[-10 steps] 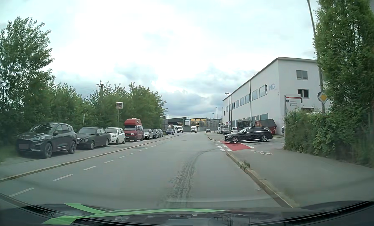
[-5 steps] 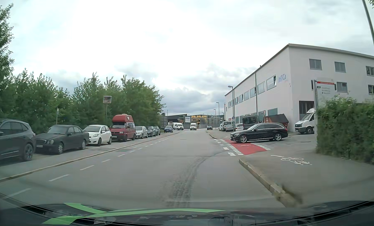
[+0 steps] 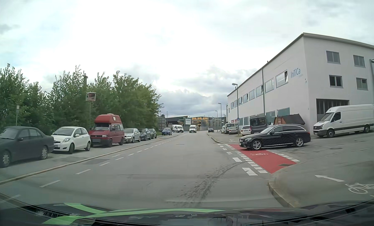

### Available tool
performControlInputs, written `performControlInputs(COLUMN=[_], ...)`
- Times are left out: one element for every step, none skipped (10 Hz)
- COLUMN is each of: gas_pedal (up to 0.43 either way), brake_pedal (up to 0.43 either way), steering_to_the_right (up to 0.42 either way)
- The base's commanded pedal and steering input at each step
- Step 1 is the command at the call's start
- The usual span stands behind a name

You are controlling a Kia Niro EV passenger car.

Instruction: Follow the waypoints while adhering to traffic rules and regulations

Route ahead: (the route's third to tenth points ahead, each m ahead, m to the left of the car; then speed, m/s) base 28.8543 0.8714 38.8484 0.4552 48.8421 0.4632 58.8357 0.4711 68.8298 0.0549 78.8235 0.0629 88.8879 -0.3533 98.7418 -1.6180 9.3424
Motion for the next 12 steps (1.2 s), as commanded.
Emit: performControlInputs(gas_pedal=[0.15,0.15,0.15,0.15,0.15,0.15,0.15,0.15,0.15,0.15,0.15,0.15], brake_pedal=[0.0,0.0,0.0,0.0,0.0,0.0,0.0,0.0,0.0,0.0,0.0,0.0], steering_to_the_right=[-0.006,-0.006,-0.006,-0.007,-0.009,-0.009,-0.01,-0.01,-0.01,-0.011,-0.01,-0.009])
